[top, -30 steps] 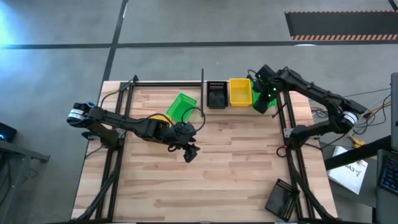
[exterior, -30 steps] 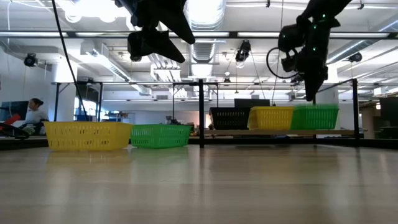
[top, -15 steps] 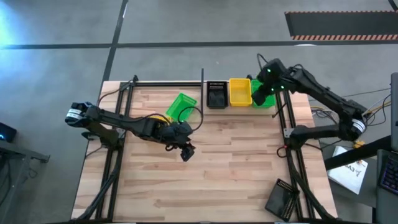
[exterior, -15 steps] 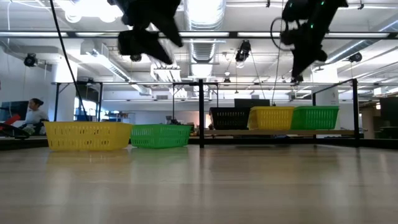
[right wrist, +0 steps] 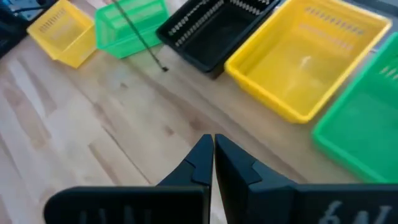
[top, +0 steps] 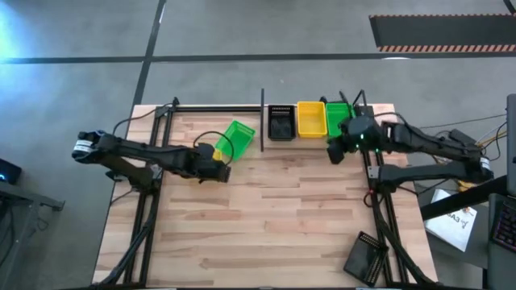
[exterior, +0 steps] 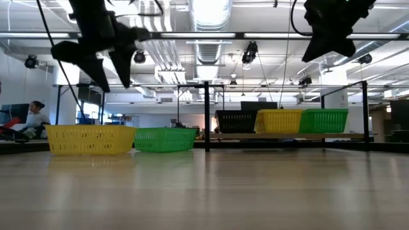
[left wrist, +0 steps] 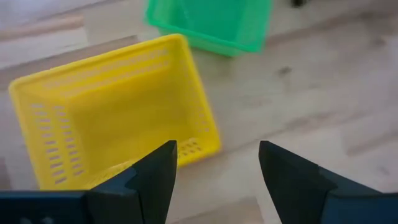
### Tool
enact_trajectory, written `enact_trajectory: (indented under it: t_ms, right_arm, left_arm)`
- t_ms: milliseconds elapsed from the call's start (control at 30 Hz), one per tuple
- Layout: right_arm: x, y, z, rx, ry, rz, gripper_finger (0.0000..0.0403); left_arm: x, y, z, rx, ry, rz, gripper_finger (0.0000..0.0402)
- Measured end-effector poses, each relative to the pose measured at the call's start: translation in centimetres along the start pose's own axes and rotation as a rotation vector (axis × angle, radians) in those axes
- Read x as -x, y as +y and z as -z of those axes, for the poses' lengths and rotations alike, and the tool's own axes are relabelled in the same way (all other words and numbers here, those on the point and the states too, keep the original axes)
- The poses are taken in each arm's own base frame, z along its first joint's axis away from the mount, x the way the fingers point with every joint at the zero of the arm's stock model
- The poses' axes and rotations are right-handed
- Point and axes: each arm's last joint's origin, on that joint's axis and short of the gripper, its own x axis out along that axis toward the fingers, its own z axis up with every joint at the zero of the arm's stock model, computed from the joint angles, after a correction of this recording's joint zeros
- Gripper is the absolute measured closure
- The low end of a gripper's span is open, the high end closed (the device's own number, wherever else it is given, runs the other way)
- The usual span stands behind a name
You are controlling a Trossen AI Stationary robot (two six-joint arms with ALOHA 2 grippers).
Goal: Stack baskets on shelf by color
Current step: Stack the yellow bin on top of the yellow bins on the shelf
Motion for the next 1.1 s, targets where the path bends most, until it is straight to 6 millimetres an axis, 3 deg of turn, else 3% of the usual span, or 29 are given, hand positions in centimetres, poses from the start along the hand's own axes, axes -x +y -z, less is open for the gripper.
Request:
enact_trajectory:
  t_ms: [333,667,867,1100]
  right_arm:
    - [-2.0,2.5,2.2,0.041,0.005,-0.055,0.0394]
    - [-2.1,2.8,1.8,0.049,0.006,-0.054,0.0394]
    - [-1.5,3.1,1.1,0.068,-0.022,-0.073,0.0394]
    - [-0.5,3.6,0.0,0.075,-0.063,-0.101,0.0394]
  left_arm:
    - [-4.4,0.4,-3.0,0.028,0.052,-0.071,0.017]
    - [-8.7,-0.7,-2.4,-0.026,0.165,-0.14,0.0171]
    - [-10.1,-0.9,-1.8,-0.083,0.228,-0.172,0.0241]
    - [-9.2,-1.5,-0.9,-0.173,0.35,-0.069,0.0363]
